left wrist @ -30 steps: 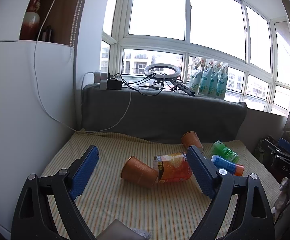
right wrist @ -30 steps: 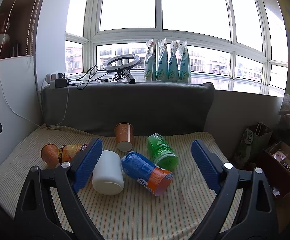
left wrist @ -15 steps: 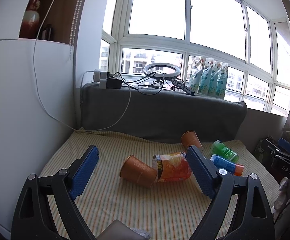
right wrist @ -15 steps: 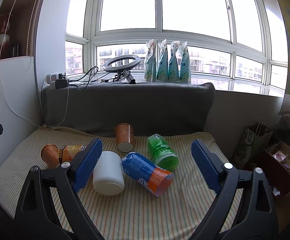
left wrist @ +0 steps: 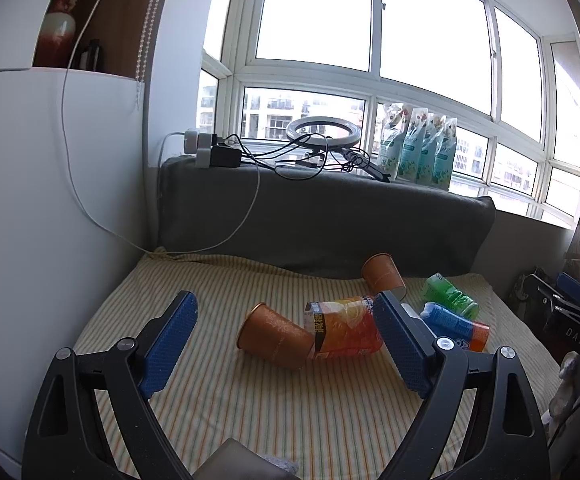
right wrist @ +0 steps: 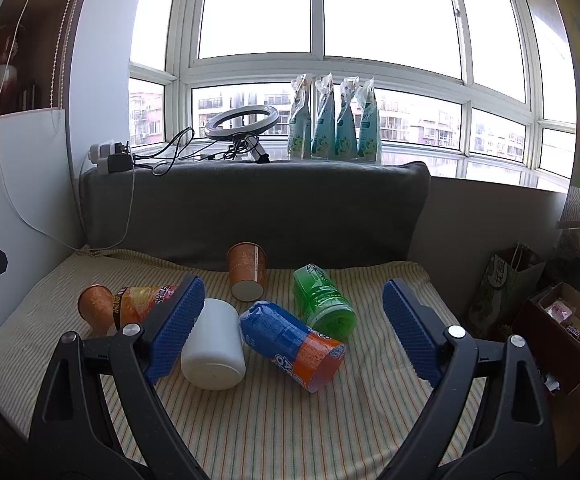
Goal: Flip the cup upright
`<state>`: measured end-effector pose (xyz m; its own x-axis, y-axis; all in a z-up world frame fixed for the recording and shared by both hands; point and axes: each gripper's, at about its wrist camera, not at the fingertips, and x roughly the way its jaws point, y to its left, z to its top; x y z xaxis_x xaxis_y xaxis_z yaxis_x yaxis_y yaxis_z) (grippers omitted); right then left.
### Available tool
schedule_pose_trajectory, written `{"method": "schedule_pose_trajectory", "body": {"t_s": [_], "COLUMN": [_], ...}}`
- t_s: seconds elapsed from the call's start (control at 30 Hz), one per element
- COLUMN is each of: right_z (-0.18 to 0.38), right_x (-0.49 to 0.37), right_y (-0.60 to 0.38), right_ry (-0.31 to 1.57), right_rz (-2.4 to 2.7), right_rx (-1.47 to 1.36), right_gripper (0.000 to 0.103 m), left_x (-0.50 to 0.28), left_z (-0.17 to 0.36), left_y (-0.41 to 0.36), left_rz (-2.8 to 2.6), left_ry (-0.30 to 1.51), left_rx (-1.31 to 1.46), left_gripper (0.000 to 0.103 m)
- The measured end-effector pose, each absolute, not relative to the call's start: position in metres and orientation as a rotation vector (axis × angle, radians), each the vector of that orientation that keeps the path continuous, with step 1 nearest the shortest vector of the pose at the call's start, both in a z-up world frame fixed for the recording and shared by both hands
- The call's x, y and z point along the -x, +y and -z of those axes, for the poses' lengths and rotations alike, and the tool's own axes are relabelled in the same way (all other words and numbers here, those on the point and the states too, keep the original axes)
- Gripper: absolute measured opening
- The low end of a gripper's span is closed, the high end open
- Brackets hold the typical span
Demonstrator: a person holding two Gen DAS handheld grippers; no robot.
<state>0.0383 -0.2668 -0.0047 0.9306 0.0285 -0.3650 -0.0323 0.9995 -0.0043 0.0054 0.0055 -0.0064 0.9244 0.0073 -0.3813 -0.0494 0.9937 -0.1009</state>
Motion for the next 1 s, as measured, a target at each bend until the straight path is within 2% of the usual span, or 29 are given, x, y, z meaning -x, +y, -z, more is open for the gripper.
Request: {"method": "schedule_pose_trajectory", "body": {"t_s": [0.5,1.0], "right_z": [0.027,0.059], "right_x": [-0.076,-0.168], "right_y": [-0.292,-0.311], "right_ry": [0.482,0.709], "right_rz": [-0.059,-0.137], "right_rx": [-0.01,-0.008], "right_gripper": [0.093,0.093], "left_x": [-0.029,-0.053], "left_z": [0.03,0.055], "left_y": [0.003,0.001], "left_rz": [0.026,0.048], "left_ry": [0.5,0.621], "left_rx": [0.144,0.153], "left_gripper": [0.09,0.09]}}
